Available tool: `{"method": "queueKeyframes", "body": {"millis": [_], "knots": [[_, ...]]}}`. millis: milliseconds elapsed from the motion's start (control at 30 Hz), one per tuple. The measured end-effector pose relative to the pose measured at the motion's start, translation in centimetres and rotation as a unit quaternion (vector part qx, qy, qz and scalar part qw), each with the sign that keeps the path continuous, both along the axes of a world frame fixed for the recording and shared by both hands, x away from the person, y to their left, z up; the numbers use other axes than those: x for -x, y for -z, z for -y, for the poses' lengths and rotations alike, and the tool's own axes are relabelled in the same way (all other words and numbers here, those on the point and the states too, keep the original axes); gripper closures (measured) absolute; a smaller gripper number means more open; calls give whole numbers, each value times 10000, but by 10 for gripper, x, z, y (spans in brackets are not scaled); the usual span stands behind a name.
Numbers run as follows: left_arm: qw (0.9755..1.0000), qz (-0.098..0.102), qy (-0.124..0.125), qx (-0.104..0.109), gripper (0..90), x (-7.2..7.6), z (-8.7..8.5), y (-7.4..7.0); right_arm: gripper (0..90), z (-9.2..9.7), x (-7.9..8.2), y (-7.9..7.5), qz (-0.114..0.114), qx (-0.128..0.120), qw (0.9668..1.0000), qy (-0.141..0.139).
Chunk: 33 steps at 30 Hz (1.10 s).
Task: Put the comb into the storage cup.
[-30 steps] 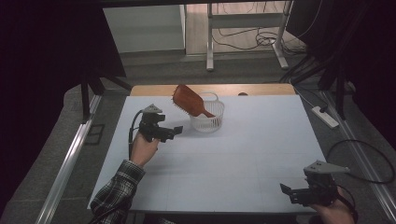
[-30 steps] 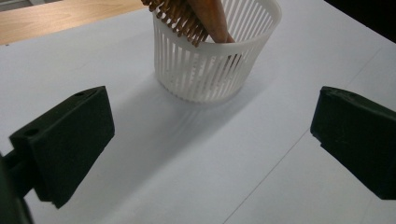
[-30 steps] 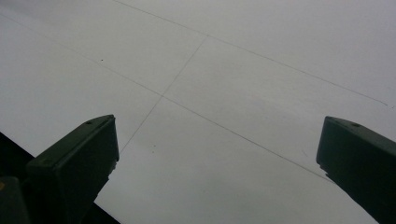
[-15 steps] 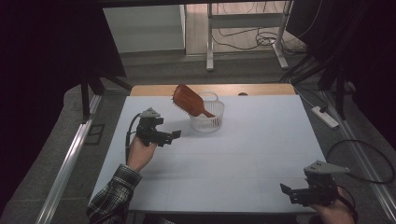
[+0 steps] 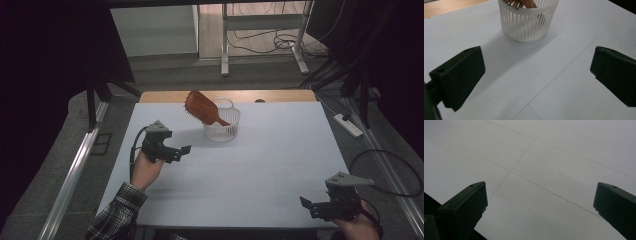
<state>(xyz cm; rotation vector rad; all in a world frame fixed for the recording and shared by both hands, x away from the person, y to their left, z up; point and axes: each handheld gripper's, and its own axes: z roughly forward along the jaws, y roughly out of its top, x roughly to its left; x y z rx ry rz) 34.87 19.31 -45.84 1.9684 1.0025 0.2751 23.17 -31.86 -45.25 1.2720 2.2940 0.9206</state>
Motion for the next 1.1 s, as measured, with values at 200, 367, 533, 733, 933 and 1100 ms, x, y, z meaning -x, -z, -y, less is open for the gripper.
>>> {"method": "queueKeyframes", "body": {"millis": [200,367,533,733,933,1100], "knots": [[10000,-28,-9,-41,0,7,-2,1,0,0,0,0,5,16,10000,-2],[10000,-24,-18,-26,0,13,-5,1,0,0,0,0,10,21,10000,2],[10000,-41,-18,-9,0,20,-8,1,0,-1,0,0,8,23,10000,1],[10000,-84,-31,5,0,28,-12,2,0,-1,0,0,8,37,10000,2],[9999,-125,-59,6,0,35,-16,4,0,-1,0,0,8,43,10000,4],[9999,-123,-98,-21,0,41,-19,5,0,-1,0,0,8,49,10000,3]]}}
